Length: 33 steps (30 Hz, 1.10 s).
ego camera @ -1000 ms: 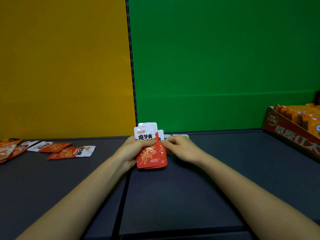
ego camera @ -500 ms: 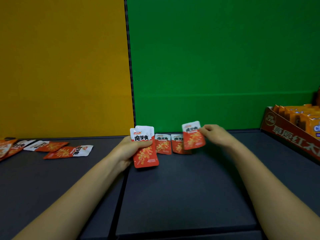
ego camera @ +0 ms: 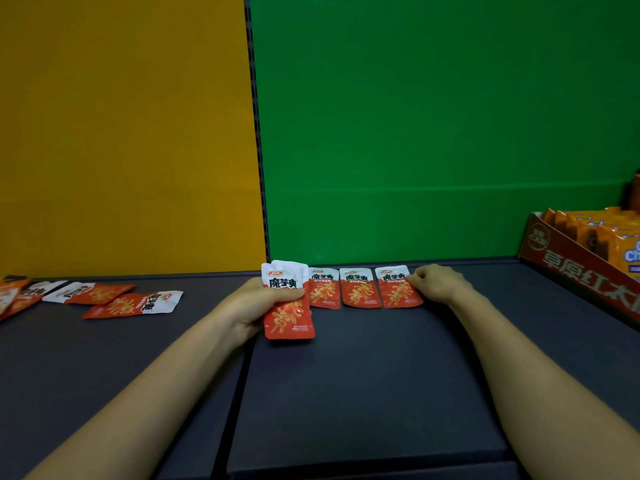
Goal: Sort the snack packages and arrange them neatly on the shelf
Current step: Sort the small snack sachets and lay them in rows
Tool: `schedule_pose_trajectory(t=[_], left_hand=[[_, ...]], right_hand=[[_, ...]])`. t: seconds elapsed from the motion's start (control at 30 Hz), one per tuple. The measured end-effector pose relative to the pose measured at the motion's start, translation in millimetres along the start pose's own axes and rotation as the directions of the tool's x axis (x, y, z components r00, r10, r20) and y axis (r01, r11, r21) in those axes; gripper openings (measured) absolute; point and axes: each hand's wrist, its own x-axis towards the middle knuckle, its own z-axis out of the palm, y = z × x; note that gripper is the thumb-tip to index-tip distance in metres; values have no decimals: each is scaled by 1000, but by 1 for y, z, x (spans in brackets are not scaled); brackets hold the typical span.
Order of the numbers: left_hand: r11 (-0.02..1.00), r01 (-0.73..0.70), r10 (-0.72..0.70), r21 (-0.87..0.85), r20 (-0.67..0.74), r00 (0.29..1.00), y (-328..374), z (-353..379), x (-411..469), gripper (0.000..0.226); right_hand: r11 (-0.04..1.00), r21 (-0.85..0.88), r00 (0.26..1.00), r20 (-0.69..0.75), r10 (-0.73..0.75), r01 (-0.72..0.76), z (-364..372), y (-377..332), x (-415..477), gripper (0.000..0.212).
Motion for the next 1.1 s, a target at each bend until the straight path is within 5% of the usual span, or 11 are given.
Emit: schedule_pose_trajectory(t=[0.27, 0.4, 0.63, 0.87, 1.0, 1.1], left_hand=[[999, 23, -22, 37, -12, 1000, 2, 4, -3, 6], [998, 43, -42, 50, -22, 999, 0, 6, -2, 5], [1000, 15, -14, -10, 83, 996, -3, 15, -8, 13], [996, -50, 40, 74, 124, 991, -9, 18, -11, 4], [998, 6, -8, 58, 29, 1000, -9, 20, -11, 22], [978, -61, 70, 201, -35, 997, -9, 19, -14, 29]], right_hand=[[998, 26, 989, -137, 53, -50, 4, -8, -8, 47], [964, 233, 954, -296, -54, 127, -8, -32, -33, 42], [884, 290, 918, 45, -395, 367, 13, -84, -98, 57], [821, 418, 902, 11, -432, 388, 24, -76, -102, 55], [728, 547, 896, -100, -433, 413, 16, -60, -106, 48], [766, 508, 918, -185, -350, 394, 9, -39, -107, 37]])
